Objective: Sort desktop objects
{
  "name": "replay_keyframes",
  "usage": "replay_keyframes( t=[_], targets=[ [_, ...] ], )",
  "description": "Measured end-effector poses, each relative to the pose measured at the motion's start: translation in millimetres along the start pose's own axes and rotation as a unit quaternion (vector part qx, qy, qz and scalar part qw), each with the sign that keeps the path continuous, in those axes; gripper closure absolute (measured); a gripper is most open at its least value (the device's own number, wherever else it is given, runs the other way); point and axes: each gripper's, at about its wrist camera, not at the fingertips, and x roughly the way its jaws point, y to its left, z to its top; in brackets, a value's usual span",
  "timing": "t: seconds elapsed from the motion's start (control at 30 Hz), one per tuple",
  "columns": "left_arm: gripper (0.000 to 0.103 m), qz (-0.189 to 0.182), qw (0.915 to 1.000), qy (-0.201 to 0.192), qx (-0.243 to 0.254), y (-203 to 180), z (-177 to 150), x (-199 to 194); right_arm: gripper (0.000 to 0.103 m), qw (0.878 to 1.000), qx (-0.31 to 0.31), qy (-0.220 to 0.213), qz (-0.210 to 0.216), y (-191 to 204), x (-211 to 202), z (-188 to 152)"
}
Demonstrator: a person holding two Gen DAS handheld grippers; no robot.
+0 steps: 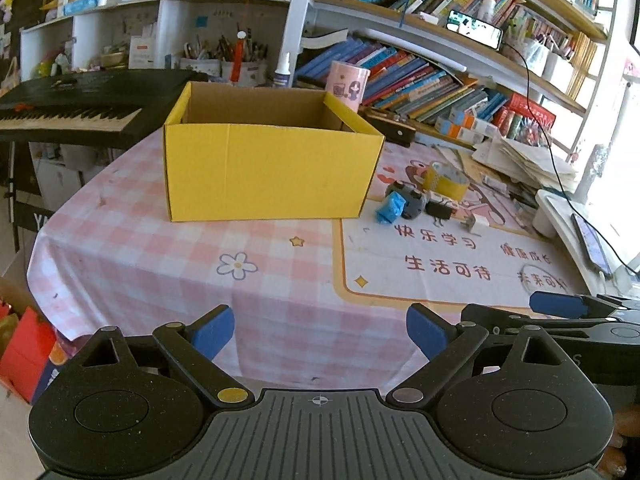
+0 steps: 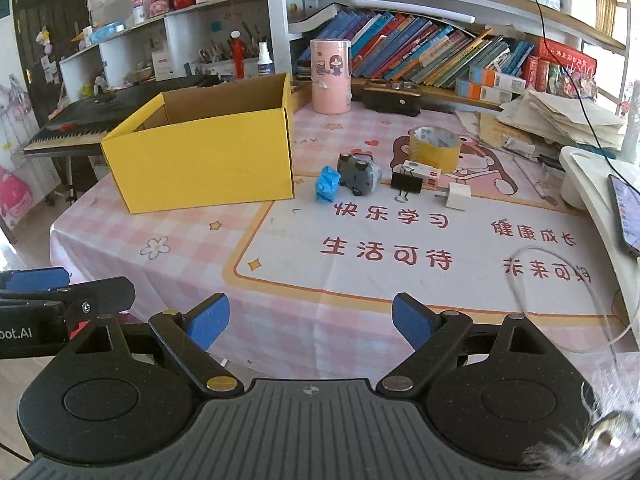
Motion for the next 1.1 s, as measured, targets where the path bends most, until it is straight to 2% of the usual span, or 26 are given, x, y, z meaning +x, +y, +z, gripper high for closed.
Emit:
replay_keyframes(
  t=[0.37,0.63,1.1],
  targets=[
    [0.007,-0.027,0.9996,-0.003,-0.001,-12,1,7,0.014,0.999,-0.008,0.0,-0.035,-10,-14,-6],
    [0.007,-0.052,0.9984,0.008,0.021,-31,1,18,0.013,0.998,0.017,0.008,-0.062,-28,-18,-12],
    [0.007,-0.072,0.9962,0.025,0.043,-59,14,49,0.013,0.995,0.047,0.015,-0.087,-65,-8,-6]
  ],
)
